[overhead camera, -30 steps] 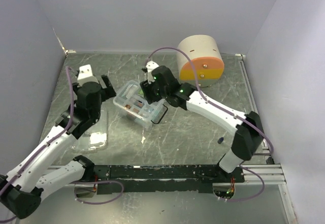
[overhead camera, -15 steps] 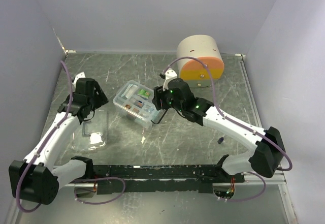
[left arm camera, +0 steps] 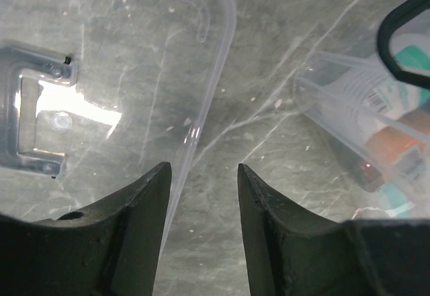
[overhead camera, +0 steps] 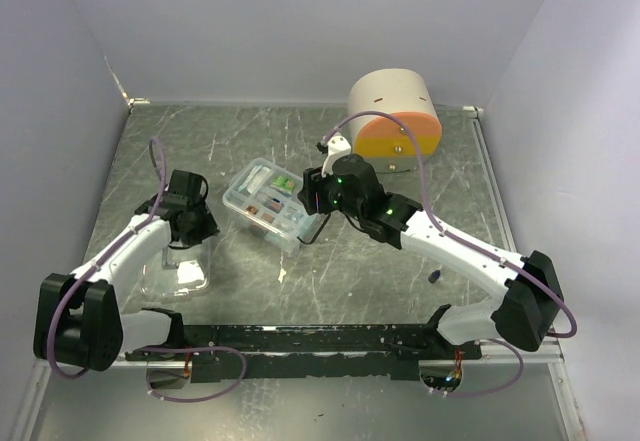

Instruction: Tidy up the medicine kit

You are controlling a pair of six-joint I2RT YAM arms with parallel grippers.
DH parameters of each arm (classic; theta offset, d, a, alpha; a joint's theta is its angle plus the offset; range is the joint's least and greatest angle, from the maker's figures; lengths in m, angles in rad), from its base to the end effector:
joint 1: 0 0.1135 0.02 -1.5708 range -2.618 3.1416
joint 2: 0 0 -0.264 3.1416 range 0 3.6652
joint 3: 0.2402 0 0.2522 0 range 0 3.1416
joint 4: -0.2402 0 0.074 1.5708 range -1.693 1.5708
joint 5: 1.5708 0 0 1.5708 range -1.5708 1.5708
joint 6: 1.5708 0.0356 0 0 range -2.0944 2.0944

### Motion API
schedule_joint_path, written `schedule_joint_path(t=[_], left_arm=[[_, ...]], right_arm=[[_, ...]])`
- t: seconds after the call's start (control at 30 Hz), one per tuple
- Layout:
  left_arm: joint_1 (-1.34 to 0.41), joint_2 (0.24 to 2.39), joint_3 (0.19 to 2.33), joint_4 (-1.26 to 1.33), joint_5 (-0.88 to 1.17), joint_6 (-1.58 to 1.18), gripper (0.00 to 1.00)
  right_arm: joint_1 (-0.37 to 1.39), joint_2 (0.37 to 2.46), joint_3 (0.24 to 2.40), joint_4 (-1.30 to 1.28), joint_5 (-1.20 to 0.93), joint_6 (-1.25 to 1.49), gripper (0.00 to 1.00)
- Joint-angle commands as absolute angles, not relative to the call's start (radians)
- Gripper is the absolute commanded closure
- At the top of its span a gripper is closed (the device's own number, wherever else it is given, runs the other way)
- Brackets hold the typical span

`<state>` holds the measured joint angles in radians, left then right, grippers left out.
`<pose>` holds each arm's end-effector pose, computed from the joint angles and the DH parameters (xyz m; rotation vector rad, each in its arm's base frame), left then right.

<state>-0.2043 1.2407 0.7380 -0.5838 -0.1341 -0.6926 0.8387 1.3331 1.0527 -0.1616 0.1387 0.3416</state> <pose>0.2251 -0.0418 0.2011 -0.6821 2.5567 -0.1232 0.2099 0.2262 0.3132 -0.4190 2.0191 0.6069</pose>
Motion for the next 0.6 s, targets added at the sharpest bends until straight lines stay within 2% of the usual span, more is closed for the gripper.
schedule_joint_path(t=[0.0, 0.1, 0.3, 0.57], left_arm=[[-0.195, 1.195, 0.688, -0.549, -0.172, -0.692, 0.46], [-0.195, 1.219, 0.66, -0.506, -0.112, -0.704, 0.51], [-0.195, 1.267, 0.659, -0.489, -0.117, -0.698, 0.59], [-0.196, 1.285, 0.637, -0.454, -0.124, -0.703, 0.62]], right_arm=[[0.835, 1.335, 1.039, -0.119, 0.131, 0.352, 0.49], [0.834, 1.347, 1.044, -0.119, 0.128, 0.355, 0.49], [0.835, 1.343, 1.038, -0.114, 0.125, 0.363, 0.5], [0.835, 1.322, 1.025, -0.1, 0.131, 0.375, 0.51]])
